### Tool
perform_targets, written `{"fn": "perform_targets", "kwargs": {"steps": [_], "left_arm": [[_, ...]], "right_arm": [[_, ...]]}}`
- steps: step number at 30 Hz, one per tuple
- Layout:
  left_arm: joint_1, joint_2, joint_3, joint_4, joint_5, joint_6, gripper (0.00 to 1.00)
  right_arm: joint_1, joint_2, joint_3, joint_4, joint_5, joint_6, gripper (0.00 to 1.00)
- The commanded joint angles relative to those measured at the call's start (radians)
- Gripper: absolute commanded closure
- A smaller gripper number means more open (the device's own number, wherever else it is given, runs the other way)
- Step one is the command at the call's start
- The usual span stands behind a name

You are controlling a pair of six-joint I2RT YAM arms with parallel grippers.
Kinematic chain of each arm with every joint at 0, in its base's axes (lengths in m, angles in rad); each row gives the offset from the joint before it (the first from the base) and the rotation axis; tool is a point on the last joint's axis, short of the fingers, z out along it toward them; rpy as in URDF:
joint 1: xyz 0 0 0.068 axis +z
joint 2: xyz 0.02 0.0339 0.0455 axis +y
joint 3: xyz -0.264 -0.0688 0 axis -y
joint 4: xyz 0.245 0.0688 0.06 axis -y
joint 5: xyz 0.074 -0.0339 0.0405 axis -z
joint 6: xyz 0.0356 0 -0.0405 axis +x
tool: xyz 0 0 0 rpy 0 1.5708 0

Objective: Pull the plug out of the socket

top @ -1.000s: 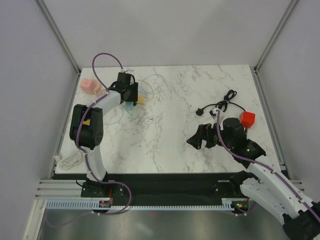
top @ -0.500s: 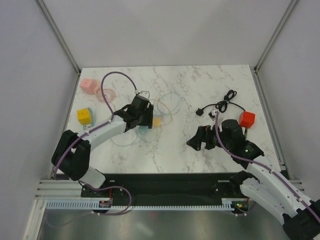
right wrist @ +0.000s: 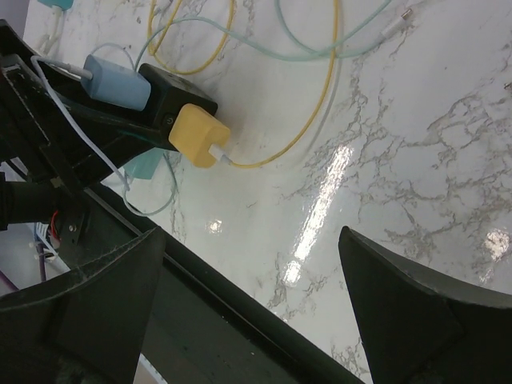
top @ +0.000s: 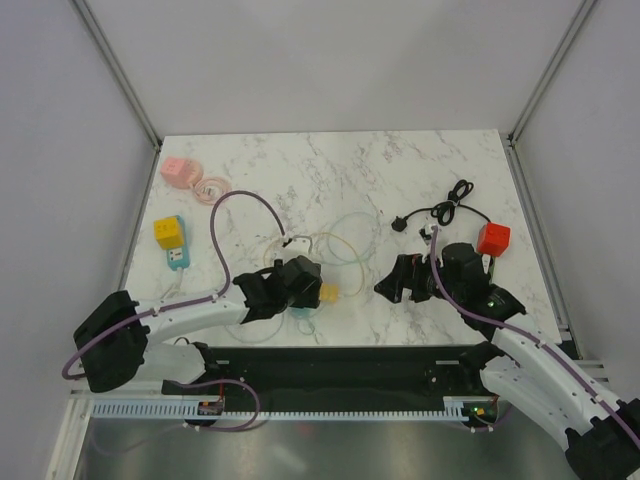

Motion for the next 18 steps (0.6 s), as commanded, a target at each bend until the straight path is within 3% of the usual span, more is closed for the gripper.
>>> {"fn": "perform_targets", "kwargs": {"steps": [1, 8, 18], "left_arm": [[-0.024, -0.036, -0.037, -0.046, -0.033, -0.145, 0.58], [-0.043, -0.111, -0.063, -0.087, -0.023, -0.165, 0.33], [-0.044, -0.117, -0.041, -0.124, -0.015, -0.157, 0.20]], "right_arm": [[0.000, 0.000, -0.019, 0.043, 0.009, 0.023, 0.02], [-0.002, 0.014, -0.029, 0.054, 0.006, 0.030, 0.02], [0.000, 0.028, -0.036, 0.069, -0.005, 0.032, 0.02]]}}
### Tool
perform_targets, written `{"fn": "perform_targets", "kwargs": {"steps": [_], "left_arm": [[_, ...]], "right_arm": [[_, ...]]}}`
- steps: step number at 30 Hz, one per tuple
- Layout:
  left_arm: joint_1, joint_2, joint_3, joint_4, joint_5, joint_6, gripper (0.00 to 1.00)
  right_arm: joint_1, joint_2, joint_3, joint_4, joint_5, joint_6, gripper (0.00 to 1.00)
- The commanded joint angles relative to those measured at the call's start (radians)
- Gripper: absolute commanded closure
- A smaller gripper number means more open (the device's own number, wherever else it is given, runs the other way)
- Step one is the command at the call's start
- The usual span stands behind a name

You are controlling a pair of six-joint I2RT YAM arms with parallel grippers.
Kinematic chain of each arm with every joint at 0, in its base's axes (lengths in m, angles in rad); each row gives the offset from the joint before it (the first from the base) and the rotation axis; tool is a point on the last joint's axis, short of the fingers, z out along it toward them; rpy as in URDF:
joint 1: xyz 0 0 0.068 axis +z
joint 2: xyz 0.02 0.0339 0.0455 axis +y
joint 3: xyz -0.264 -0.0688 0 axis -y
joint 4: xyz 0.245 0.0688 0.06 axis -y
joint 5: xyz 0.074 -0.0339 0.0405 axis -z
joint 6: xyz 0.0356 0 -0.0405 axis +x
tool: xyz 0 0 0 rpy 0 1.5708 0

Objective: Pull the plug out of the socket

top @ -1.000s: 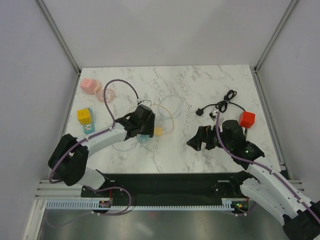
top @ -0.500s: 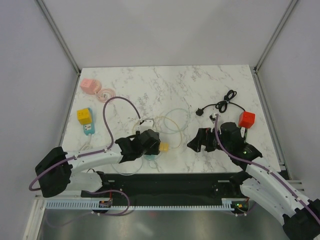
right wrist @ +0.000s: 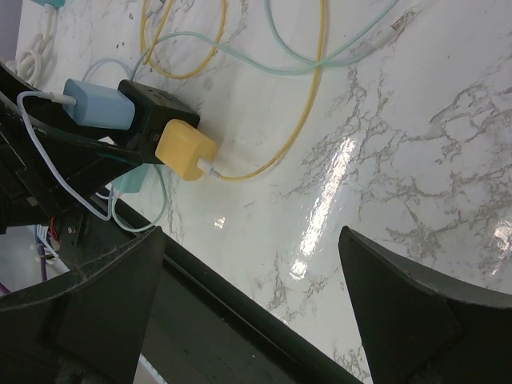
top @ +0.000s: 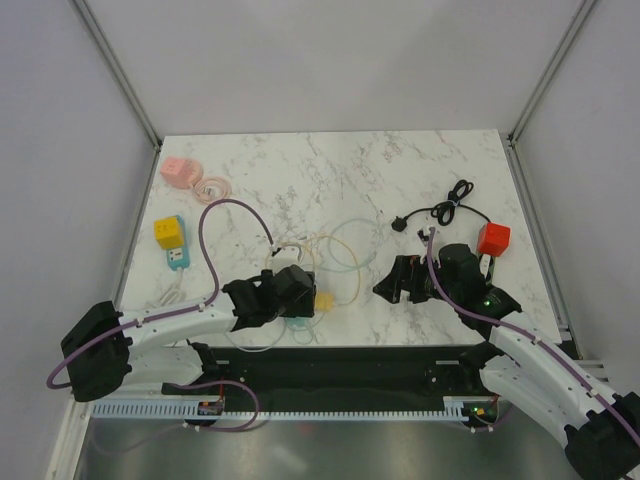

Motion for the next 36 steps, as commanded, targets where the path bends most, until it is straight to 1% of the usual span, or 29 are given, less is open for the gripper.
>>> {"fn": "perform_targets", "kwargs": {"steps": [1, 7, 14, 18, 19, 21, 22, 23, 28, 30, 33, 34, 36], "left_arm": [[-0.009, -0.010, 0.015, -0.021, -0.009, -0.034, 0.20], [-0.009, -0.059, 0.014, -0.055, -0.001, -0.066, 0.20], [-0.009, -0.210, -0.020, -0.096, 0.040, -0.074, 0.21], [-0.009, -0.294, -0.025, -0.171, 0.057, -0.103, 0.22], [-0.009, -0.309, -0.028, -0.222, 0.057, -0.132, 0.22], [-0.007, -0.337, -0.028, -0.279, 0.043, -0.171, 0.23], [-0.007, -0.365, -0.025, -0.335, 0.037, -0.220, 0.24], [-0.007, -0.377, -0.016, -0.365, 0.027, -0.239, 0.26], [-0.007, -0.499, 0.010, -0.435, -0.007, -0.268, 0.34], [-0.007, -0.530, 0.021, -0.455, -0.032, -0.270, 0.37], [-0.007, -0.564, 0.024, -0.457, -0.062, -0.288, 0.44], [-0.006, -0.566, 0.020, -0.455, -0.085, -0.305, 0.48], [-0.006, -0.555, 0.021, -0.451, -0.119, -0.307, 0.49]], "right_arm": [[-0.002, -0.002, -0.008, 0.036, -0.004, 0.008, 0.02], [-0.002, 0.000, -0.010, 0.036, -0.007, 0.001, 0.02], [-0.002, 0.020, -0.004, 0.043, -0.010, -0.010, 0.02], [-0.002, 0.032, -0.002, 0.051, -0.016, -0.012, 0.02], [0.000, 0.034, -0.005, 0.056, -0.019, -0.010, 0.02], [-0.002, 0.038, -0.014, 0.063, -0.022, -0.012, 0.02], [-0.002, 0.040, -0.018, 0.076, -0.033, -0.010, 0.02], [-0.002, 0.046, -0.022, 0.083, -0.044, -0.012, 0.02], [0.001, 0.074, -0.042, 0.174, -0.123, -0.012, 0.02], [0.018, 0.094, -0.028, 0.189, -0.128, -0.027, 0.02], [0.053, 0.130, 0.014, 0.198, -0.096, -0.073, 0.06], [0.064, 0.144, 0.030, 0.198, -0.085, -0.088, 0.12], [0.110, 0.201, 0.088, 0.205, -0.059, -0.104, 0.20]]}}
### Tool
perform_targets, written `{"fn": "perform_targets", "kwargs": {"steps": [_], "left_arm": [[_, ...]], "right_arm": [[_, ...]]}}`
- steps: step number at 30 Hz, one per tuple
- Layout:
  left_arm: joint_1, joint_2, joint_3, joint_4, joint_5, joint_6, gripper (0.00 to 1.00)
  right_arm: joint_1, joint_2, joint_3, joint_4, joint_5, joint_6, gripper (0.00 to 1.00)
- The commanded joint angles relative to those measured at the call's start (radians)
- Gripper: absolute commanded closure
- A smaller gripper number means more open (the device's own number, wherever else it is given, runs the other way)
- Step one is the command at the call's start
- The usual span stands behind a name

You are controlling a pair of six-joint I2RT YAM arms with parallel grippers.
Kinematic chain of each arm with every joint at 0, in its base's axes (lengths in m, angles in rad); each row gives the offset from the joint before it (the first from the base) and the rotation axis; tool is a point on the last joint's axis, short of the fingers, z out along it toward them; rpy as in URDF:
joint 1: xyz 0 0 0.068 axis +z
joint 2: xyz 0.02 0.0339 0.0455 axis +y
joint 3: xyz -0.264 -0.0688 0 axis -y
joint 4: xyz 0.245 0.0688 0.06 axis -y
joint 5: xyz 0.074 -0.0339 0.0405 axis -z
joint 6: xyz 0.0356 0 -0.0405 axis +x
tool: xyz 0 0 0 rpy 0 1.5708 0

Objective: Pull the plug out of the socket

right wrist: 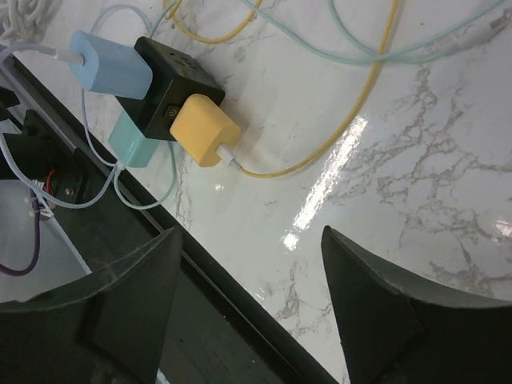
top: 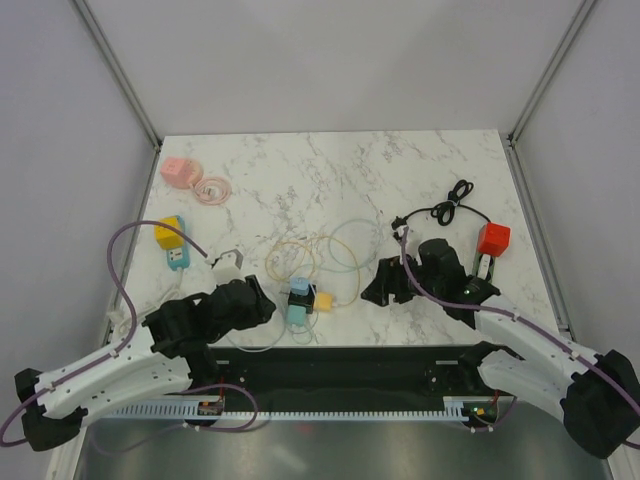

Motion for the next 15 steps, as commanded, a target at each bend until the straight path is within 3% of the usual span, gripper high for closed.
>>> {"fn": "perform_targets", "kwargs": {"steps": [1, 3, 6, 9, 13, 15], "left_arm": [[-0.003, 0.016, 0.029, -0.018, -0.143, -0.061, 0.49], [0.026, 0.042, 0.028, -0.024, -0.164, -0.076, 0.37], [0.138, 0.047, 0.025, 0.057, -0.061, 0.010, 0.23], [0.293, 0.031, -0.023, 0.186, 0.129, 0.111, 0.18], [0.526, 0.088, -0.128, 0.397, 0.510, 0.159, 0.17], [0.576, 0.106, -0.172, 0.471, 0.603, 0.153, 0.19]], "right_arm": [[0.070, 0.065, 0.122, 0.066, 0.041, -0.058, 0.24], [0.160, 0.119, 0.203, 0.050, 0.125, -0.096, 0.24], [0.283, 0.191, 0.333, -0.018, 0.224, -0.171, 0.20], [0.366, 0.271, 0.460, -0.106, 0.334, -0.237, 0.11], [0.390, 0.322, 0.541, -0.150, 0.391, -0.257, 0.09], [0.390, 0.325, 0.562, -0.153, 0.387, -0.257, 0.08]]}}
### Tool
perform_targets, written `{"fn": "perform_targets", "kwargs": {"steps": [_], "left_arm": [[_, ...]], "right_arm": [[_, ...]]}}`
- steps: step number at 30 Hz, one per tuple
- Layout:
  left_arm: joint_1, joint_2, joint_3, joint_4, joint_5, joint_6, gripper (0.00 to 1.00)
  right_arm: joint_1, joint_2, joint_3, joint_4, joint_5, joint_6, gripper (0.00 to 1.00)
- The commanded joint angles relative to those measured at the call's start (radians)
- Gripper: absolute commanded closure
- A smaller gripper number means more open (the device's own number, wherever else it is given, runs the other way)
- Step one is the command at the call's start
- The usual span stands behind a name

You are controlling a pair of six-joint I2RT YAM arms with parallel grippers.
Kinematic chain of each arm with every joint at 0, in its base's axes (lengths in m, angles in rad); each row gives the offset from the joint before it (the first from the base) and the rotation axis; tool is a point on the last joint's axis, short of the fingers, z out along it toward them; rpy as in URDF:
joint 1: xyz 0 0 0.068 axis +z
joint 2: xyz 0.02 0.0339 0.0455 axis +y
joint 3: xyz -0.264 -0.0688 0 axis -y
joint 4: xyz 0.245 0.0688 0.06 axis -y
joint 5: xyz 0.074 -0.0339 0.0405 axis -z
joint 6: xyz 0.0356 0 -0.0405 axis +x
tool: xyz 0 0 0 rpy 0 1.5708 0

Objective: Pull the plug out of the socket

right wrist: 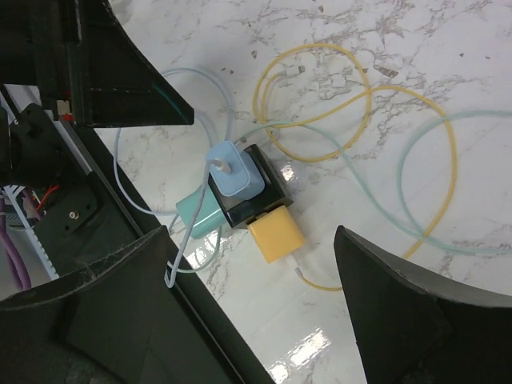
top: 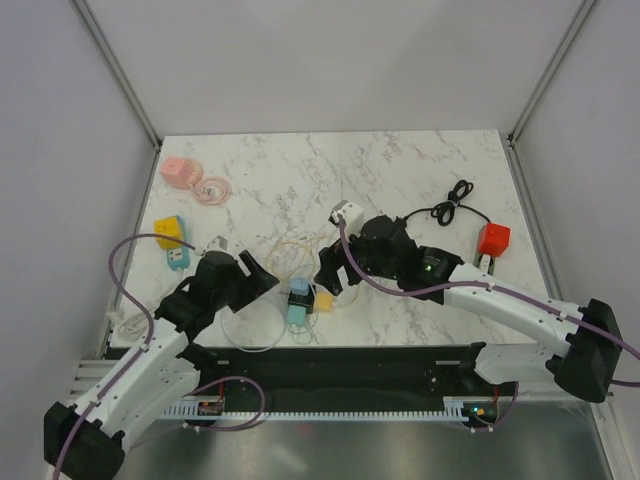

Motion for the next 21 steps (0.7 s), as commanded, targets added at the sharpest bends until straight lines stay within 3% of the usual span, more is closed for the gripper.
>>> {"fn": "perform_targets", "kwargs": {"steps": [1, 7, 16, 21], "left_arm": [[0.102, 0.040, -0.103, 0.250, 0.335, 0.054, 0.20], [0.150, -0.009, -0.233, 0.381, 0.413, 0.012, 0.21], [0.156, -0.086, -0.297, 0.391, 0.440, 0.031, 0.27], [0.156, -0.055, -0.289, 0.384, 0.463, 0.071, 0.27]], "right_arm": [[0.004, 0.015, 0.059, -0.057, 0.059, -0.045, 0.08], [0.018, 0.060, 0.098, -0.065, -0.002, -0.076, 0.08], [0.096, 0.230, 0.235, -0.135, 0.042, -0.159, 0.09], [0.119, 0.324, 0.321, -0.181, 0.054, -0.202, 0.14]]}}
